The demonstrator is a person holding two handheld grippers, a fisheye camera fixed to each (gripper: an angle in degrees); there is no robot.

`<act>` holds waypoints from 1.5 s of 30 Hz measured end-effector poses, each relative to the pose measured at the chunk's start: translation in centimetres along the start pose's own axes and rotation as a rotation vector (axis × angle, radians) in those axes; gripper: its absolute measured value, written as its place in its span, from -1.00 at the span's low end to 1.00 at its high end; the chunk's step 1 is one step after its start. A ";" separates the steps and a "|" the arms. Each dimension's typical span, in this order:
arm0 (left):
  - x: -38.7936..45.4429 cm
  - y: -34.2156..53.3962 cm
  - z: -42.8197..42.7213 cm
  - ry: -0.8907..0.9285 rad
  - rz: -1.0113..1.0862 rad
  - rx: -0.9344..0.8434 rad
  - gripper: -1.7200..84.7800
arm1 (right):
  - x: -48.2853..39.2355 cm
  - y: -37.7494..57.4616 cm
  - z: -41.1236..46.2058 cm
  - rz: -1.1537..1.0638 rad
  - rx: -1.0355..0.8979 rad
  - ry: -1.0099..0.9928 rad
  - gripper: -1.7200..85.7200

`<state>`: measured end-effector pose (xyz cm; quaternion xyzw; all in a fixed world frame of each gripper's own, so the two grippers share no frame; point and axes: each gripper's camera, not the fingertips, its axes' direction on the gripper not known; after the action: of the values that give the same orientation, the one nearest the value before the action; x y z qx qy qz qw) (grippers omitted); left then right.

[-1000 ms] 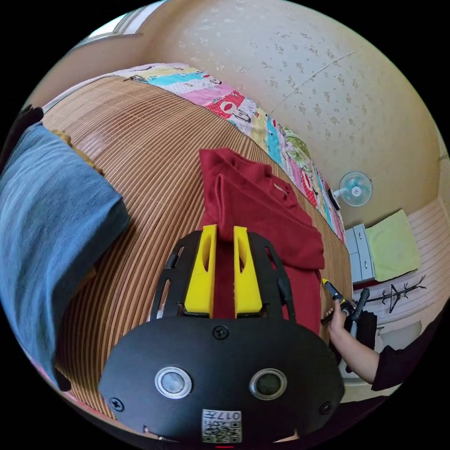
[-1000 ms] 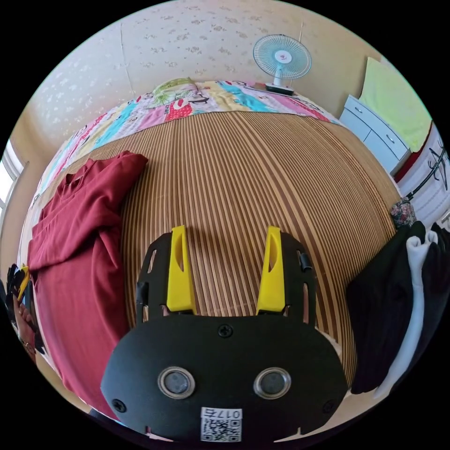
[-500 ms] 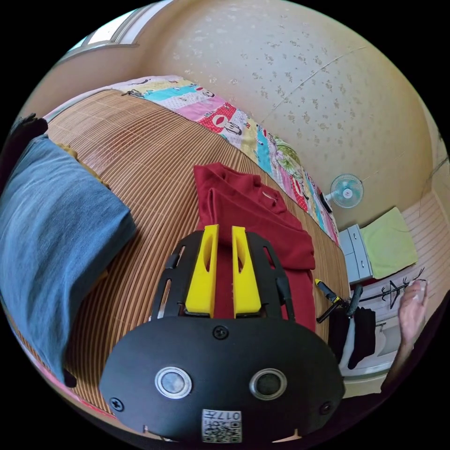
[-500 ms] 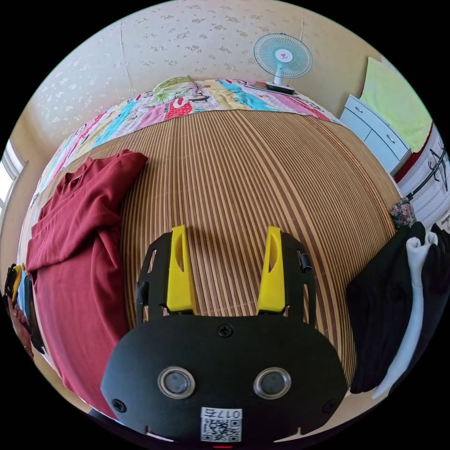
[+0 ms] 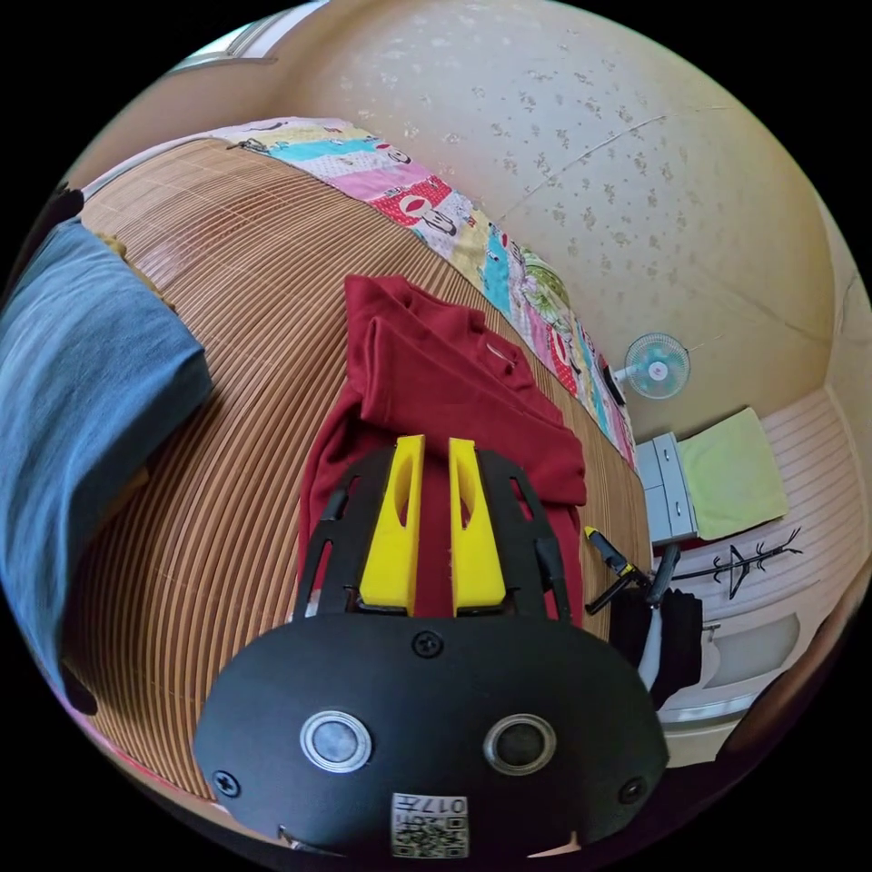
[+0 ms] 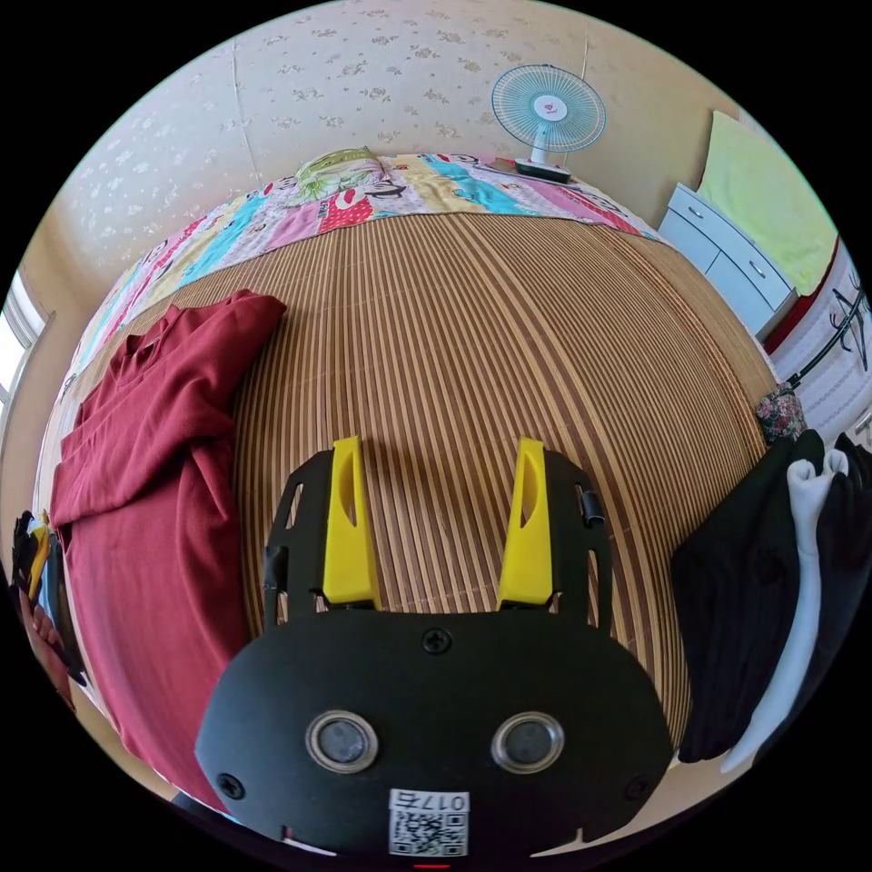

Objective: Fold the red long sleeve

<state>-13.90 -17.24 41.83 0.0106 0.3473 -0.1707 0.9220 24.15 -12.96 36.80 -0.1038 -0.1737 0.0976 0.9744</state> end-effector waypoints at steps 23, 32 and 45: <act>4.2 3.0 3.2 -0.042 0.245 -0.121 -0.84 | 2.2 1.3 -0.6 0.002 -0.003 0.004 -0.45; 4.4 4.3 4.1 -0.033 0.235 -0.157 -0.83 | 2.9 1.2 -0.9 0.003 -0.004 0.005 -0.45; 4.3 5.5 3.7 -0.025 0.194 -0.161 -0.84 | 3.9 0.4 -1.0 0.005 -0.007 0.005 -0.45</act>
<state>-6.73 -13.88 41.37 -0.0320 0.3459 -0.0525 0.9362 28.09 -11.90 37.04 -0.1079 -0.1716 0.0991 0.9742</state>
